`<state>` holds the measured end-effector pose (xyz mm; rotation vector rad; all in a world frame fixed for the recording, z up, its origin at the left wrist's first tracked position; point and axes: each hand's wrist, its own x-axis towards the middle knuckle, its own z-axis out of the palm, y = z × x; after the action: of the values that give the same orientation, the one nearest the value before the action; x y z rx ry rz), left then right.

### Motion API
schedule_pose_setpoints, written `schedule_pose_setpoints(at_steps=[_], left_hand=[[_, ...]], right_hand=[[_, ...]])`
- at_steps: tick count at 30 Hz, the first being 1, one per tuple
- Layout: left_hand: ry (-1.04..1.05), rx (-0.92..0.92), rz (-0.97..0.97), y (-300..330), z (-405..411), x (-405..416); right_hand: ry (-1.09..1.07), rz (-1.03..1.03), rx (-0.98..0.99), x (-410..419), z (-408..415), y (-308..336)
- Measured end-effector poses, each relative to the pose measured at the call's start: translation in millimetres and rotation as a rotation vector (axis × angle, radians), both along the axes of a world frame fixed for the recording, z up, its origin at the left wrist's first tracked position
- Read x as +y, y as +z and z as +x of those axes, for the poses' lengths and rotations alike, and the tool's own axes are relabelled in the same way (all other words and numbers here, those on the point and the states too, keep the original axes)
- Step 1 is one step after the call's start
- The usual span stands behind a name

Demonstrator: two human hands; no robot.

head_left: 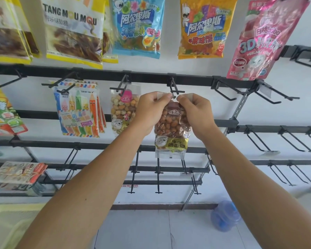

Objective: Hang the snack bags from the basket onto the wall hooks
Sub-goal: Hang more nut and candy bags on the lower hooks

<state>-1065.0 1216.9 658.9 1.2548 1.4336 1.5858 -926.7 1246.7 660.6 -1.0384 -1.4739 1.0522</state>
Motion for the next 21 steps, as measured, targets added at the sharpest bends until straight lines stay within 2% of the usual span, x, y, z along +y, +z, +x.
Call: schedule_pose_setpoints(at_steps=[12,21], left_hand=[[0.186,0.128,-0.026,-5.1,-1.2,45.8],[0.238,0.223,-0.071,-11.3,1.3,46.4]], right_hand=[[-0.099,0.109,-0.25,49.7,-16.3,-1.5],[-0.119,0.086,-0.303,55.2,-16.7,-8.5]])
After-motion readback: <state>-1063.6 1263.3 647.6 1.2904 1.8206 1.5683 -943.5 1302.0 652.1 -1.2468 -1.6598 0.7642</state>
